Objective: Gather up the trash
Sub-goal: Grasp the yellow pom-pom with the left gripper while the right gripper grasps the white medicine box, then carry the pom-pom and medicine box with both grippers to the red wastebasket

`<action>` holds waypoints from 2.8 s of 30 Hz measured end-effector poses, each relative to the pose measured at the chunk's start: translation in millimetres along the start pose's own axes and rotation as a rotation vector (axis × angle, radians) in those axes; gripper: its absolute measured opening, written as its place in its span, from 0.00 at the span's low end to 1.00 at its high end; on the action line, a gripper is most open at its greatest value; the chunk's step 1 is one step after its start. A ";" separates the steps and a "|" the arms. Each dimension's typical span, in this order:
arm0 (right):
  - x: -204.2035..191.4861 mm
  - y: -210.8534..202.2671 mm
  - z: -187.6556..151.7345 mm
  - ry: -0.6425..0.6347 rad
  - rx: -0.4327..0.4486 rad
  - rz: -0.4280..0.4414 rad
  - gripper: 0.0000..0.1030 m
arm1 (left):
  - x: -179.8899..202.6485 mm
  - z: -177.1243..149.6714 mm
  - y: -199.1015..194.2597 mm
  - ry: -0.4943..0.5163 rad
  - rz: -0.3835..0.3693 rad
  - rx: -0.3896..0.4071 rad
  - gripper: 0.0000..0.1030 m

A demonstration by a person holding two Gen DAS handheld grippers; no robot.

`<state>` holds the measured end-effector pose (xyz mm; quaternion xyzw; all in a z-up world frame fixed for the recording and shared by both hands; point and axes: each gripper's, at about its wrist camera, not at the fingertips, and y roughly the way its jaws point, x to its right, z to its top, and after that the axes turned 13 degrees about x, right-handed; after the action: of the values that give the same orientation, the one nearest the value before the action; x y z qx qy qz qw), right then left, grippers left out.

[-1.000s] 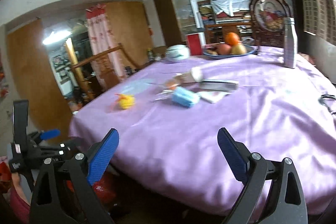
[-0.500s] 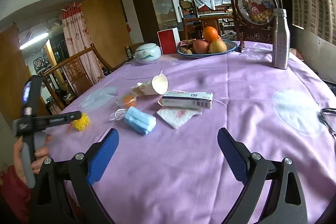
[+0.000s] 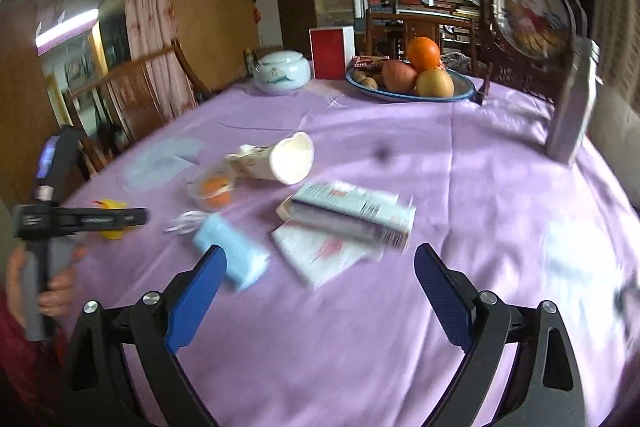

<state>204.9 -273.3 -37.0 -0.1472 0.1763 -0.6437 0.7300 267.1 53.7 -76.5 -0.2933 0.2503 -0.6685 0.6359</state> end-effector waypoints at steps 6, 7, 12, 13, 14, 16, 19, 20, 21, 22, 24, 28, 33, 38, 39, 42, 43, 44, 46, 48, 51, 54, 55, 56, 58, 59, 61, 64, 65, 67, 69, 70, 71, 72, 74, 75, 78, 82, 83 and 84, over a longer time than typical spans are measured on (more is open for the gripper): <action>41.5 56.7 12.3 0.053 -0.037 0.015 0.91 | 4.9 -0.8 1.8 0.030 0.028 -0.013 0.94; 47.4 65.1 12.5 0.077 -0.050 0.024 0.91 | 5.8 -0.6 2.6 0.034 0.034 -0.015 0.94; 51.1 89.2 12.7 0.102 -0.083 0.112 0.91 | 9.4 1.1 6.3 0.040 0.055 -0.022 0.94; 49.4 92.8 12.5 0.090 -0.093 0.121 0.91 | 9.7 1.6 7.1 0.039 0.058 -0.024 0.94; 47.6 95.6 12.4 0.078 -0.102 0.132 0.91 | 10.3 1.8 7.6 0.041 0.061 -0.025 0.94; 45.0 97.0 12.3 0.081 -0.132 0.184 0.91 | 10.8 1.9 8.3 0.045 0.066 -0.027 0.94; 33.8 87.5 12.4 0.107 -0.216 0.319 0.90 | 10.6 1.9 8.1 0.042 0.063 -0.026 0.94; 27.4 80.6 12.7 0.111 -0.240 0.381 0.90 | 10.6 2.0 8.1 0.038 0.060 -0.024 0.94; 18.4 71.5 14.4 0.097 -0.251 0.453 0.90 | 10.6 1.7 8.0 0.036 0.058 -0.023 0.94; 12.6 64.8 16.0 0.081 -0.237 0.483 0.90 | 10.7 1.7 8.0 0.036 0.057 -0.023 0.94; 7.2 58.2 20.4 0.043 -0.173 0.425 0.90 | 11.5 1.5 8.1 0.040 0.061 -0.024 0.94; 17.6 75.8 12.5 0.069 -0.183 0.227 0.91 | 11.4 0.7 7.5 0.042 0.061 -0.025 0.94; 15.3 75.5 12.5 0.097 -0.131 0.183 0.85 | 10.6 0.5 7.0 0.038 0.059 -0.023 0.94; 1.4 77.6 11.0 0.056 -0.115 0.220 0.76 | 11.4 0.6 7.6 0.050 0.071 -0.029 0.94; -0.8 81.9 9.4 0.042 -0.132 0.210 0.74 | 11.4 0.6 7.8 0.049 0.071 -0.029 0.94; -4.8 98.1 -2.7 0.005 -0.217 0.181 0.71 | 11.5 0.7 7.0 0.044 0.071 -0.029 0.93; -7.5 101.8 -6.4 -0.023 -0.224 0.158 0.63 | 11.1 0.7 6.4 0.041 0.070 -0.028 0.93; -10.8 101.4 -6.2 -0.052 -0.217 0.137 0.59 | 10.7 0.7 5.6 0.035 0.071 -0.023 0.92; -12.9 99.6 -4.5 -0.064 -0.206 0.129 0.42 | 9.3 0.7 1.1 0.022 0.081 0.004 0.77; -7.2 94.6 -2.5 -0.021 -0.191 0.135 0.42 | 10.0 -0.3 -3.4 0.023 0.071 0.030 0.59; 2.3 88.9 1.9 0.024 -0.165 0.114 0.42 | 12.4 -2.6 -8.7 0.035 0.056 0.052 0.44; 11.1 87.6 2.9 0.065 -0.172 0.117 0.42 | 11.6 -5.0 -11.2 0.038 0.033 0.055 0.45; 12.9 88.8 2.9 0.067 -0.175 0.113 0.42 | 11.7 -5.3 -11.6 0.038 0.031 0.055 0.46; 13.4 90.2 1.9 0.066 -0.182 0.109 0.42 | 11.6 -5.5 -11.8 0.038 0.028 0.056 0.46; 12.0 91.6 1.2 0.058 -0.188 0.103 0.42 | 11.7 -5.5 -11.7 0.037 0.029 0.056 0.46; 11.3 91.7 1.5 0.054 -0.187 0.101 0.42 | 11.5 -5.5 -12.0 0.035 0.029 0.058 0.46; 10.3 88.2 1.4 0.047 -0.176 0.098 0.42 | 8.9 -6.3 -14.9 0.019 0.023 0.069 0.43; 12.0 83.6 4.5 0.064 -0.156 0.112 0.42 | 1.4 -7.8 -21.0 -0.018 -0.012 0.098 0.41; 12.4 82.0 4.9 0.069 -0.151 0.116 0.42 | -2.4 -8.5 -24.7 -0.037 -0.027 0.118 0.41; 14.4 76.8 6.7 0.087 -0.139 0.131 0.42 | -7.0 -10.0 -29.6 -0.065 -0.035 0.146 0.41; 16.9 71.0 9.5 0.104 -0.124 0.146 0.42 | -12.3 -12.4 -33.9 -0.098 -0.015 0.162 0.41; 18.4 67.1 10.9 0.109 -0.113 0.149 0.42 | -13.2 -15.2 -37.1 -0.098 0.008 0.167 0.41; 18.7 64.6 12.1 0.109 -0.104 0.150 0.42 | -13.2 -17.9 -42.0 -0.091 0.032 0.174 0.41; 19.6 60.0 13.4 0.105 -0.087 0.147 0.42 | -12.8 -21.0 -48.0 -0.086 0.044 0.186 0.41; 20.3 54.3 14.7 0.106 -0.071 0.147 0.42 | -12.5 -30.0 -69.8 -0.083 0.031 0.223 0.41; 20.6 51.5 14.6 0.111 -0.068 0.154 0.42 | -12.9 -34.2 -81.3 -0.081 0.028 0.241 0.41; 17.3 44.0 12.6 0.099 -0.056 0.155 0.42 | -16.6 -50.8 -119.6 -0.071 0.027 0.297 0.41; 12.5 32.3 8.3 0.086 -0.035 0.157 0.42 | -31.0 -76.7 -157.9 -0.079 0.067 0.323 0.41; 11.7 29.5 7.9 0.082 -0.026 0.154 0.42 | -36.1 -83.8 -164.6 -0.085 0.082 0.326 0.41; 11.0 26.0 7.2 0.078 -0.017 0.149 0.42 | -42.2 -90.8 -170.2 -0.095 0.102 0.330 0.41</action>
<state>232.4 -281.0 -42.8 -0.1144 0.2205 -0.5913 0.7672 83.7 103.5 -22.9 -0.2032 0.1216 -0.6529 0.7194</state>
